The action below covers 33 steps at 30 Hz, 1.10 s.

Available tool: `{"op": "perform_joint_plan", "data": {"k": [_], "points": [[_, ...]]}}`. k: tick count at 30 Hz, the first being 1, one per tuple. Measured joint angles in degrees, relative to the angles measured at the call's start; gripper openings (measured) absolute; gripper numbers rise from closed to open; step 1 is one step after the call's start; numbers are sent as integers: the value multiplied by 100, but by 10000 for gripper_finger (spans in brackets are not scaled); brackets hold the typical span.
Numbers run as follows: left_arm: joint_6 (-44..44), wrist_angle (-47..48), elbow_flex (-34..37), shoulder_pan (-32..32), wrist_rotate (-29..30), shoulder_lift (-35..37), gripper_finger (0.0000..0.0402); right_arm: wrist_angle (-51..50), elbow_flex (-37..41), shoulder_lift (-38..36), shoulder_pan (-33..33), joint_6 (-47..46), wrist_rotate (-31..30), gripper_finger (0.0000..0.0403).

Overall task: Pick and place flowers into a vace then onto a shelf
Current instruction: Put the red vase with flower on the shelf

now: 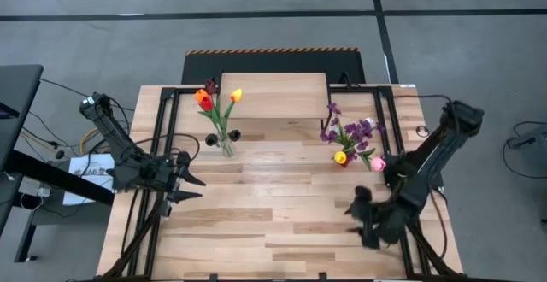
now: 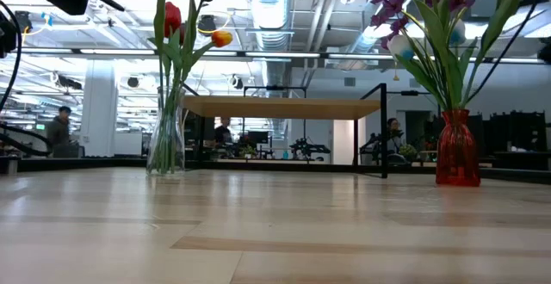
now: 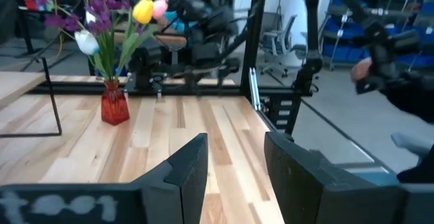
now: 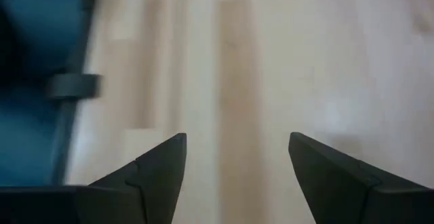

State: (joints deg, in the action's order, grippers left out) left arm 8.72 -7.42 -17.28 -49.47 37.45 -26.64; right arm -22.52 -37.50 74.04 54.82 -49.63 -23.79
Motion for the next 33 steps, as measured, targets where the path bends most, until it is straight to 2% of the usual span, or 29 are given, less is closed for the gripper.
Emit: {"op": "perform_joint_plan", "data": {"k": [4,8,15,17,20,33], "points": [[-60,-183,0,0,76,1,135,-17,776,-862,34,-966,-323,255],[-81,-268,0,1,144,2,135,-519,1159,-1478,23,-1844,-417,255],[-92,-265,0,0,310,5,135,-2795,1176,-1886,-40,-3862,-948,255],[-95,-262,0,2,387,5,135,-3058,1198,-1886,-90,-4309,-1190,255],[-127,-277,0,0,393,5,135,-2986,1196,-1892,-132,-4164,-1520,255],[-316,-281,0,0,393,5,135,-2959,1194,-1574,-799,-4008,-1864,255]]}}
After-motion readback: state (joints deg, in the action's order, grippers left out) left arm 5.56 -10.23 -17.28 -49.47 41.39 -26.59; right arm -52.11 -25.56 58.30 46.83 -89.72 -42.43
